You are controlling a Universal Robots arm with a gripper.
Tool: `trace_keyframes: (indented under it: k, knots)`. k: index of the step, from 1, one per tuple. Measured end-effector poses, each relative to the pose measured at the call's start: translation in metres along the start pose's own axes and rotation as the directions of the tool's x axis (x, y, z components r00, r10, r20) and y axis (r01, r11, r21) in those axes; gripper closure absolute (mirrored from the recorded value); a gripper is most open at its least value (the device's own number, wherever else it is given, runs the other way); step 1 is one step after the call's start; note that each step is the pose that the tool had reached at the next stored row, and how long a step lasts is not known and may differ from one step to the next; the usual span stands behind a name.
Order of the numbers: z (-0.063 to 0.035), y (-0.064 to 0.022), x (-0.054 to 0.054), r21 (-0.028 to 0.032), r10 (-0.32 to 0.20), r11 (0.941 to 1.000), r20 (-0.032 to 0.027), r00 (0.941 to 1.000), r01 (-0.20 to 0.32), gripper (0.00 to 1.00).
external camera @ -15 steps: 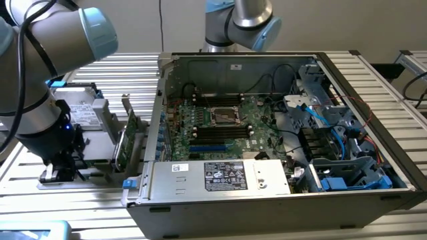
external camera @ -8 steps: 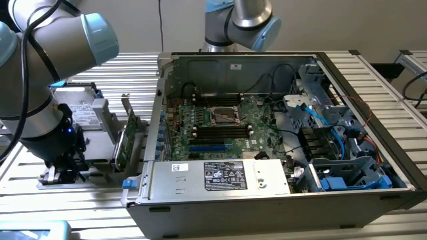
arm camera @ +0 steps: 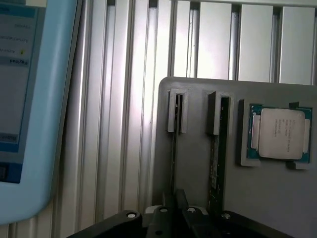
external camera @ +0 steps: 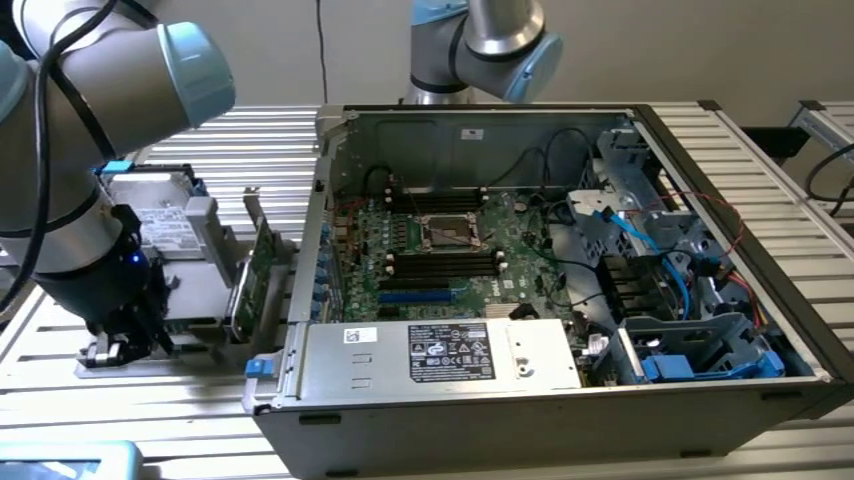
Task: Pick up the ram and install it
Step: 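Pick up the ram and move it above insertion slot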
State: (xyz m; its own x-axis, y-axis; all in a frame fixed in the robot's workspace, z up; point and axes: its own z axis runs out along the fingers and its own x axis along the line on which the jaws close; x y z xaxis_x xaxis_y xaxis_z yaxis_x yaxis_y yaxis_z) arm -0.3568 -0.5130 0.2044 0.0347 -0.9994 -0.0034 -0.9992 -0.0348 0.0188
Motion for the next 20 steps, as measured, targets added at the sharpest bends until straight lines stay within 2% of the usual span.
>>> trace_keyframes:
  k: [17, 20]
  knots:
    - [-0.0773, 0.0033, 0.0, -0.0002, 0.001, 1.0, -0.0002, 1.0, -0.001, 0.87]
    - [-0.0911, 0.0017, 0.001, -0.0003, 0.0, 1.0, -0.0004, 1.0, 0.0, 0.87]
